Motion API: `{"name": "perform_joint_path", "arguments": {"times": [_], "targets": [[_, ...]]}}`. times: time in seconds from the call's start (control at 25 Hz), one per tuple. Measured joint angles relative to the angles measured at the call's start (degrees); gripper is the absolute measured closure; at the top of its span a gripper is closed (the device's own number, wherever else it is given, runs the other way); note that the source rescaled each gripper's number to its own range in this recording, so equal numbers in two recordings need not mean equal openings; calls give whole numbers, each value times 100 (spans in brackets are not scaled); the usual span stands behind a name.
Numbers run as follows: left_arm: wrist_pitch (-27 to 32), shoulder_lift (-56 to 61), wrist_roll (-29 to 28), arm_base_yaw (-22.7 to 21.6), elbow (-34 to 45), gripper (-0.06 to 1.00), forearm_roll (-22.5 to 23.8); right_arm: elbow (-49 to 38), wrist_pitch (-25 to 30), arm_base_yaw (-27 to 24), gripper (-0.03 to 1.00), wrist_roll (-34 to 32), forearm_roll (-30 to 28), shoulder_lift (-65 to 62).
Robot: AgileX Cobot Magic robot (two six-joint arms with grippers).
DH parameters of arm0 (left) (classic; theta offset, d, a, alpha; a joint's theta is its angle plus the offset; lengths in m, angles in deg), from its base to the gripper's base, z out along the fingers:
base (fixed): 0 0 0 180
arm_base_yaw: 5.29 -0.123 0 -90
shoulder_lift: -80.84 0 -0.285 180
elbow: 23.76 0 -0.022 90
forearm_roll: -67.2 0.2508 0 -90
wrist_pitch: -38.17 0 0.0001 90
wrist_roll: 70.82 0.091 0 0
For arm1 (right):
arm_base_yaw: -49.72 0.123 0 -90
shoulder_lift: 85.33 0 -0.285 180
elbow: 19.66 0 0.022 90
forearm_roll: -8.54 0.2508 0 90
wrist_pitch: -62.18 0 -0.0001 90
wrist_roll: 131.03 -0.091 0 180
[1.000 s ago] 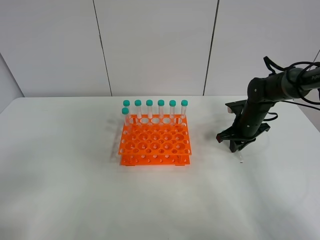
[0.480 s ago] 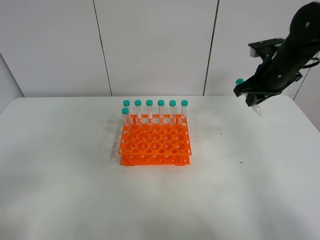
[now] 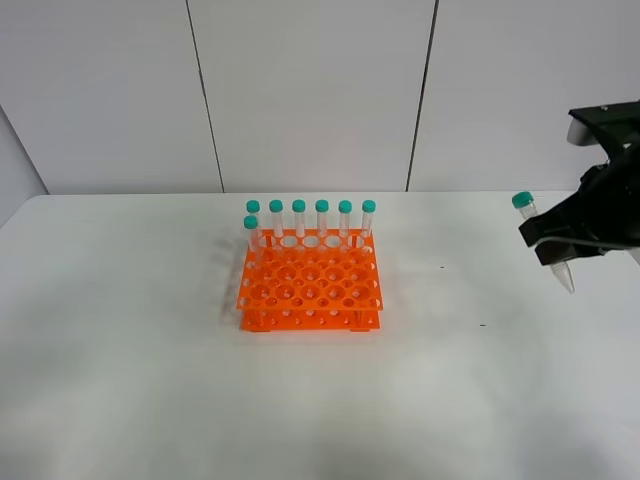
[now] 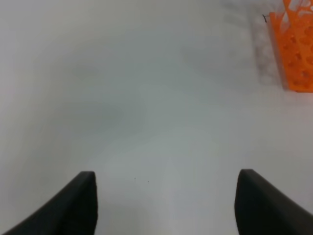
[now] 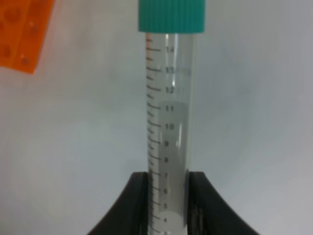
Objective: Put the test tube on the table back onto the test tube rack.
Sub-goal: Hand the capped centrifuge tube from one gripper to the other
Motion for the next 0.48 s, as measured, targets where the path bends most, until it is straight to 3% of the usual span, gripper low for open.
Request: {"name": "perform_joint_path", "arguments": {"times": [0.24,0.48], "targets": [[0,0,0,0,0,6,0,36,-361,72,96,503,496,5],[0,0,0,0,0,6,0,218,-752,1107,96,1507,896,5]]}}
